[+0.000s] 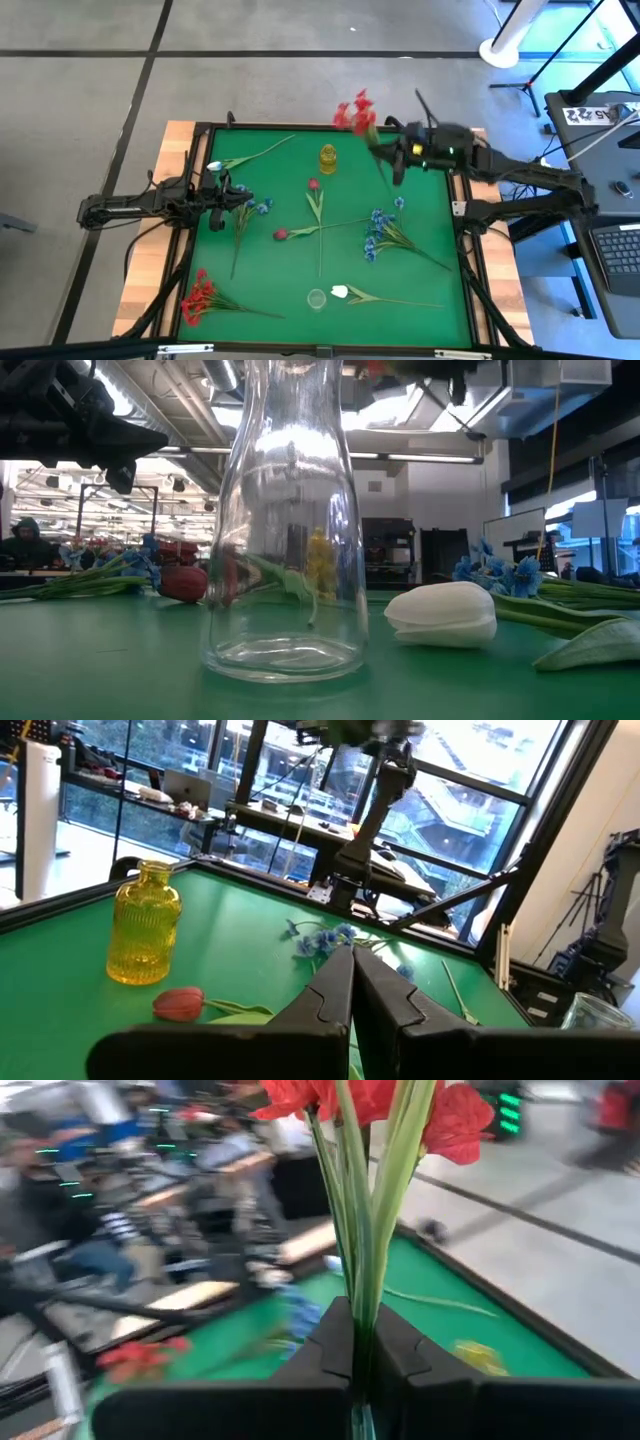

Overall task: Sort flowers into vase by color
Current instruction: Put the top red flowers into the transparent bin

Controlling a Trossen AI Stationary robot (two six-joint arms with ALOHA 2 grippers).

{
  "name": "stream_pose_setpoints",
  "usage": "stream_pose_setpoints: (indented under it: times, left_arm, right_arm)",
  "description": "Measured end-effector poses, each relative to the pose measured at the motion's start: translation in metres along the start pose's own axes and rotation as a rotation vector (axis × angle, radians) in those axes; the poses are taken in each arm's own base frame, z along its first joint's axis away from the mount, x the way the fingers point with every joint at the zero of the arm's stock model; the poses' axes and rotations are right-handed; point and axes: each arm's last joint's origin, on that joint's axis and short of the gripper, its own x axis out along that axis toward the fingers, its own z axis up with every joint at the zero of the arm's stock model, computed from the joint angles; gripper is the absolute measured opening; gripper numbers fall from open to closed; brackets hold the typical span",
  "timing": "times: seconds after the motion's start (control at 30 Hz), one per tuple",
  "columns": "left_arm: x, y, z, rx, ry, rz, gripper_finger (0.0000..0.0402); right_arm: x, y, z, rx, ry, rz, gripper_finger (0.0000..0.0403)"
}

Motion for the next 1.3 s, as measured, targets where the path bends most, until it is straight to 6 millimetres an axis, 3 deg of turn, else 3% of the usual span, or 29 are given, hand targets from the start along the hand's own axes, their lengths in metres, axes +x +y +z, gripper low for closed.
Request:
stream_pose_setpoints:
  times: [0.17, 0.33, 0.47, 0.67, 0.83, 1.13, 1.3]
  left_arm:
    - [0.000, 0.000, 0.000, 0.000, 0.001, -0.001, 0.0000]
    - [0.000, 0.000, 0.000, 0.000, 0.000, 0.000, 0.0000]
    - [0.000, 0.000, 0.000, 0.000, 0.001, 0.000, 0.0000]
    - [0.000, 0.000, 0.000, 0.000, 0.000, 0.000, 0.0000]
    - [0.000, 0.000, 0.000, 0.000, 0.000, 0.000, 0.0000]
    - [0.000, 0.000, 0.000, 0.000, 0.003, 0.001, 0.0000]
    - [0.000, 0.000, 0.000, 0.000, 0.005, 0.001, 0.0000]
  right_arm:
    - [0.017, 0.063, -0.013, -0.176, -0.139, 0.166, 0.0004]
    - [0.021, 0.117, -0.045, -0.292, -0.323, 0.252, 0.0003]
    - [0.026, 0.128, -0.076, -0.290, -0.432, 0.230, 0.0003]
    - [0.046, 0.135, -0.105, -0.155, -0.571, 0.427, 0.0003]
    - [0.063, 0.147, -0.118, -0.103, -0.526, 0.548, 0.0003]
    - [0.052, 0.191, -0.138, -0.088, -0.503, 0.636, 0.0003]
    - [0.058, 0.212, -0.148, -0.162, -0.514, 0.634, 0.0003]
